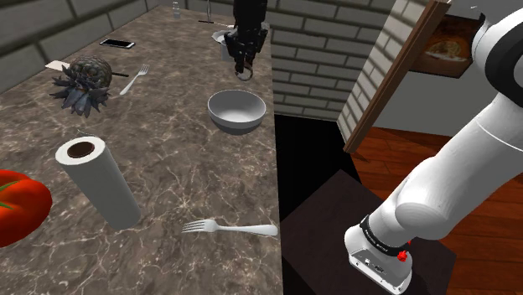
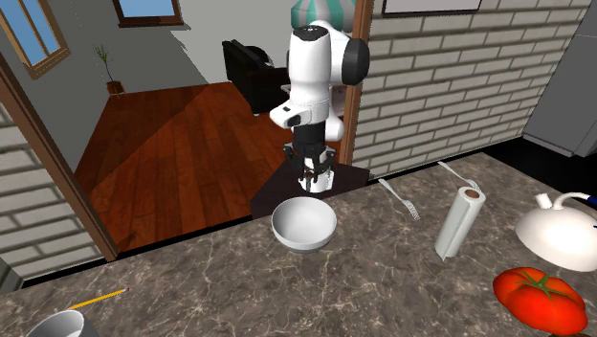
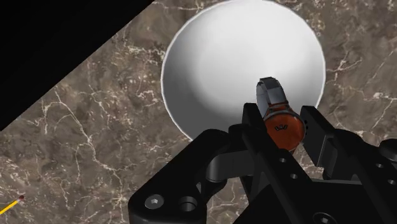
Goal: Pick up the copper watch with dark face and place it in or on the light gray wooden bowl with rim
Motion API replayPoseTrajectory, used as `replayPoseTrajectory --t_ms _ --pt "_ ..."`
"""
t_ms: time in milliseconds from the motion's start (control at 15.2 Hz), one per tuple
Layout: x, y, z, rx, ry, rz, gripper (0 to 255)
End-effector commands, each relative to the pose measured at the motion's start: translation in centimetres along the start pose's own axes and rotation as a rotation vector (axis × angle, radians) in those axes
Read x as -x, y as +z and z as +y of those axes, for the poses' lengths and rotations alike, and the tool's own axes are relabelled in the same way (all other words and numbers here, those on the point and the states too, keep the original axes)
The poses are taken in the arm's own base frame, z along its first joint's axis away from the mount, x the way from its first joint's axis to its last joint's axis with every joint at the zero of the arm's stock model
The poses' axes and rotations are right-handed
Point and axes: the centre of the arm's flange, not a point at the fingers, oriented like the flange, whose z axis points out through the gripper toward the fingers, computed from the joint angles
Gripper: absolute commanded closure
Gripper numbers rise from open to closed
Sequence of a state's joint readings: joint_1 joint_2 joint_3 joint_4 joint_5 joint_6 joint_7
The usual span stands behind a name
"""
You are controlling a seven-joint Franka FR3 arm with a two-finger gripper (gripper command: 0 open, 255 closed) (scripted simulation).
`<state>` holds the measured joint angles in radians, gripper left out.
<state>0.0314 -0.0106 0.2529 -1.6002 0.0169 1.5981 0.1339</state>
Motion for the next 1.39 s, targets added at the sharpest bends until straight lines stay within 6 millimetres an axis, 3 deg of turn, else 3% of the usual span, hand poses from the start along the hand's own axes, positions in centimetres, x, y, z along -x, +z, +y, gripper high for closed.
replayPoseTrajectory --t_ms 0,1122,1320 --pt "-1.8 0.2 0.7 0.000 0.000 0.000 255" --pt "-1.8 9.3 0.8 0.000 0.000 0.000 255" --pt "-1.8 9.3 0.8 0.000 0.000 0.000 255"
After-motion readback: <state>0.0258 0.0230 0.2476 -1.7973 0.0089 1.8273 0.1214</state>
